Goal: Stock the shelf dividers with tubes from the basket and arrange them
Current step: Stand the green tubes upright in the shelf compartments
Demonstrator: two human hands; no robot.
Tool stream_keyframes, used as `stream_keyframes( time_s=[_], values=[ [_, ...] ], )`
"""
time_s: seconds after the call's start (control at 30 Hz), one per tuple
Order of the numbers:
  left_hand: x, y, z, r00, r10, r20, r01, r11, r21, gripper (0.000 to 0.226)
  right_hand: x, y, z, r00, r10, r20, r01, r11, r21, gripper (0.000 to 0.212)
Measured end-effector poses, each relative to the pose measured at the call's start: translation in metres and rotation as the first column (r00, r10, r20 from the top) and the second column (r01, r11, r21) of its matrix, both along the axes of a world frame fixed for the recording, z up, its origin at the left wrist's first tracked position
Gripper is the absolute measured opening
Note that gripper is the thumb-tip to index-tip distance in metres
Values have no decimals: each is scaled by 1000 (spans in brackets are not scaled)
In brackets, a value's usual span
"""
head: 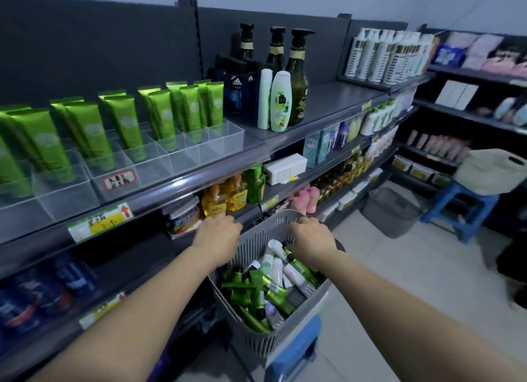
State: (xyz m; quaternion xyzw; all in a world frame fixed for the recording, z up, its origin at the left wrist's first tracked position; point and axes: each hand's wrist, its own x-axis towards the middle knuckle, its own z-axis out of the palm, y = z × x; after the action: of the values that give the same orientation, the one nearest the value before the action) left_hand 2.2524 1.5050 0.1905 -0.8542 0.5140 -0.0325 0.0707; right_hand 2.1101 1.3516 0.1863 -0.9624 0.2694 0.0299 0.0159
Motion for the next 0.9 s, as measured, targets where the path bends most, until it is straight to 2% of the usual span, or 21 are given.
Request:
stream_keyframes(
  time_s=[0.33, 0.47, 0.63, 0.73, 0.9],
  values=[
    [-6, -43, -83, 988, 1, -153, 30, 979, 199, 26, -1, -36, -78, 987, 28, -156, -2, 986, 165, 39],
    [2, -68, -119, 974, 3, -225, 48, 974, 220, 28, 11, -52, -107, 969, 48, -243, 2, 980, 201, 43],
    [7, -93, -157, 954, 18, -298, 59, 967, 249, 24, 28, -70, -145, 936, 68, -347, 26, 965, 260, 36],
    [6, -102, -180, 936, 35, -349, 72, 954, 290, 31, 37, -75, -168, 917, 75, -392, 63, 942, 329, 38],
    [4, -110, -219, 866, 188, -464, 3, 925, 381, 35, 47, -77, -209, 878, 75, -472, 152, 893, 424, 37]
  ],
)
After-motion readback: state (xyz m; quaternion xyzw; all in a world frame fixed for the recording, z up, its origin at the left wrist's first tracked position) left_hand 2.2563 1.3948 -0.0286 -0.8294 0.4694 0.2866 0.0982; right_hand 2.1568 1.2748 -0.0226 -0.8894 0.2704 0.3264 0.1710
